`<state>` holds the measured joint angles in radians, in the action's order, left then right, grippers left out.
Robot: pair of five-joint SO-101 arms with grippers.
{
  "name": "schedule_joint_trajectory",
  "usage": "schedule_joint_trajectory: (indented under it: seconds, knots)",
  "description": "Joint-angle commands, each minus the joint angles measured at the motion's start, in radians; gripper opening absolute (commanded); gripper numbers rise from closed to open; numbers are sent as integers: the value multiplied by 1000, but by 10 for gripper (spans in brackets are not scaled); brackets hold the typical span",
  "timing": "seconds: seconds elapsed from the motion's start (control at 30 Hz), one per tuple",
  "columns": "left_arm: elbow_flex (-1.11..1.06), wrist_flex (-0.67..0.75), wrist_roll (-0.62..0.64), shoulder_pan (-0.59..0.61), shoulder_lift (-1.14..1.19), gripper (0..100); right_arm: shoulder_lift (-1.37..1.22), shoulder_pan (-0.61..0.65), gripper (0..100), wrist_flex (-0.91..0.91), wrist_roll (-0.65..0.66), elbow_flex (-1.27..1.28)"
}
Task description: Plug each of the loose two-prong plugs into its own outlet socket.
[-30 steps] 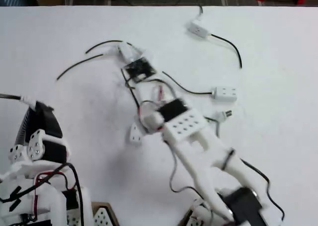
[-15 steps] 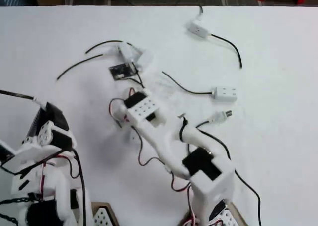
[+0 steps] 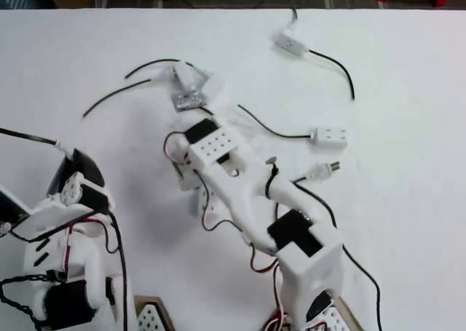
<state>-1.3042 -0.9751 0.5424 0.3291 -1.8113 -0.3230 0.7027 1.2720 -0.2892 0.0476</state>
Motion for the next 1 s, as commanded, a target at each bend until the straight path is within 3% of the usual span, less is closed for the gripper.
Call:
schedule_joint_trajectory:
  seconds: [0.0, 0.2, 0.4, 0.53, 0.67, 0.83, 0.97]
  knots:
    - [-6, 25, 6, 8, -12, 24, 12, 50, 283, 39, -2, -23]
    - [-26, 28, 6, 8, -12, 24, -44, 110, 272, -22, -11, 2]
    - [-28, 28, 6, 8, -12, 24, -108, 59, 17, -76, -38, 3]
    - [-29, 26, 6, 8, -12, 24, -107, 28, 53, -107, -138, -5]
    - [-29, 21, 6, 8, -12, 24, -88, -8, 19, -193, -239, -21]
    - [-51, 28, 6, 8, -12, 24, -107, -44, 18, -202, -474, -167]
    - [-51, 28, 6, 8, -12, 24, -163, -38, 18, -202, -571, -324]
